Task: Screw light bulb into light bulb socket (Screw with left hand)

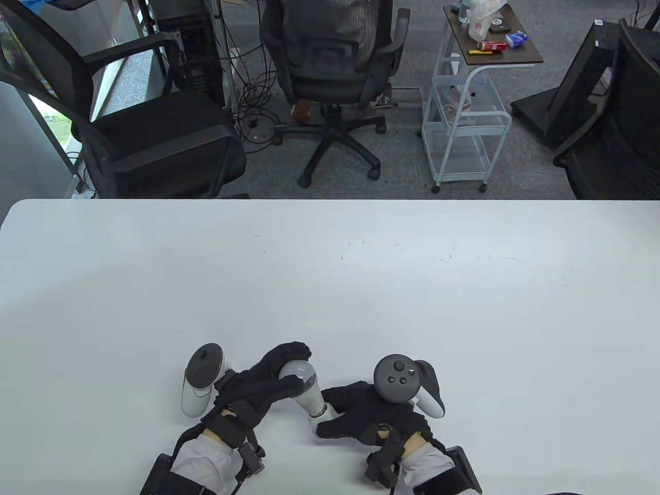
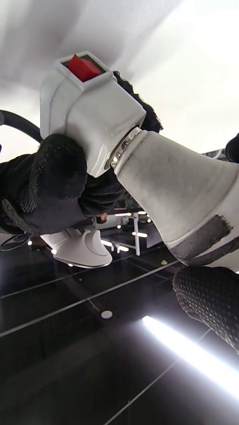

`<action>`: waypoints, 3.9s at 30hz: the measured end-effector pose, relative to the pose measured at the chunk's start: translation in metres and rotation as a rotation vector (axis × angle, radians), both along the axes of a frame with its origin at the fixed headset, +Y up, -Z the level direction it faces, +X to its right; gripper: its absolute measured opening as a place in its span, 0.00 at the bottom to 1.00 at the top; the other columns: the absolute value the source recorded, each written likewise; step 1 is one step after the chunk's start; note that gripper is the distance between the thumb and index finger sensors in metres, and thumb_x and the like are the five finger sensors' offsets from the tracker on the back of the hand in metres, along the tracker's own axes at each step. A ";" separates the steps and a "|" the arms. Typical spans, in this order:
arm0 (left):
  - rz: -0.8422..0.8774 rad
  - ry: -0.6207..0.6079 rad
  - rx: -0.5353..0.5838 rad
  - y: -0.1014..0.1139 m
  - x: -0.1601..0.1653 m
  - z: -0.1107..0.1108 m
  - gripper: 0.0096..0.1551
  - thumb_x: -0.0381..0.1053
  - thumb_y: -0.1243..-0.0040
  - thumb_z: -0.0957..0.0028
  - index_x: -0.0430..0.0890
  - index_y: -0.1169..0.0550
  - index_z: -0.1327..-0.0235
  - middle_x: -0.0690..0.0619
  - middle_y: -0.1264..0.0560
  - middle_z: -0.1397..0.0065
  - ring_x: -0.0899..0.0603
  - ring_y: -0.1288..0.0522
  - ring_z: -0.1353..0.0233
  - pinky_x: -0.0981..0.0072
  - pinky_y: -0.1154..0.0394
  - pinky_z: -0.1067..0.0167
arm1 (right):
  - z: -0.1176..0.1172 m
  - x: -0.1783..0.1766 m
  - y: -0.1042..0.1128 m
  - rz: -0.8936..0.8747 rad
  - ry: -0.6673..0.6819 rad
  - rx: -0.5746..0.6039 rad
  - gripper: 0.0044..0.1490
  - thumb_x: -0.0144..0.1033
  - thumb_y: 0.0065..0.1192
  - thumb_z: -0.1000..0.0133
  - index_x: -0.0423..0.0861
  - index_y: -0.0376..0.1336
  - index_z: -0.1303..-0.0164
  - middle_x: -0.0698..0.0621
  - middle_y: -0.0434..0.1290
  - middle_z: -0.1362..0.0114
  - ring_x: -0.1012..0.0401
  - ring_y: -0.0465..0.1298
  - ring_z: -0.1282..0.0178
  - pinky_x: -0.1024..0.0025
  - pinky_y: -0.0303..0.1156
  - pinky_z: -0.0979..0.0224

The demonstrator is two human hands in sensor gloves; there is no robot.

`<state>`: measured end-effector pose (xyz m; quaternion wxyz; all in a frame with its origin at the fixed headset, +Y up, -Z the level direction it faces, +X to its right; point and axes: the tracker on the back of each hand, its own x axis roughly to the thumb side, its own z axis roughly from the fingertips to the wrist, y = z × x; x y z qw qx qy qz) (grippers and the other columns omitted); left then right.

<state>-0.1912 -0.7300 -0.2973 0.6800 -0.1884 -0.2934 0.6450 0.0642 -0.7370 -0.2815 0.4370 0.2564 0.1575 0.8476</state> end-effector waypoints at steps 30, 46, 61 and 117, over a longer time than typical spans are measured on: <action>-0.077 -0.027 0.086 0.015 0.001 0.004 0.41 0.54 0.36 0.35 0.45 0.39 0.13 0.29 0.46 0.14 0.22 0.52 0.17 0.11 0.53 0.33 | -0.001 -0.005 -0.007 0.012 0.064 -0.073 0.40 0.45 0.79 0.49 0.40 0.63 0.32 0.37 0.74 0.33 0.39 0.71 0.33 0.25 0.48 0.24; -0.846 0.399 0.491 0.067 -0.098 0.034 0.36 0.53 0.49 0.32 0.44 0.40 0.12 0.28 0.46 0.14 0.21 0.52 0.17 0.11 0.55 0.33 | -0.005 0.009 -0.005 0.004 -0.167 -0.025 0.40 0.41 0.78 0.49 0.46 0.60 0.28 0.41 0.67 0.24 0.41 0.64 0.23 0.25 0.43 0.23; -1.256 0.385 0.401 0.012 -0.095 0.022 0.43 0.60 0.52 0.31 0.45 0.51 0.10 0.28 0.57 0.13 0.22 0.63 0.18 0.12 0.60 0.34 | -0.074 -0.012 0.006 0.076 -0.380 -0.134 0.40 0.39 0.78 0.51 0.47 0.62 0.29 0.44 0.66 0.24 0.41 0.64 0.25 0.26 0.45 0.25; -1.272 0.480 0.477 0.021 -0.093 0.033 0.52 0.72 0.59 0.35 0.51 0.65 0.13 0.31 0.75 0.18 0.25 0.79 0.24 0.13 0.72 0.41 | -0.004 0.075 0.013 0.442 -0.482 0.238 0.51 0.50 0.69 0.45 0.52 0.43 0.19 0.42 0.39 0.13 0.41 0.30 0.16 0.32 0.19 0.27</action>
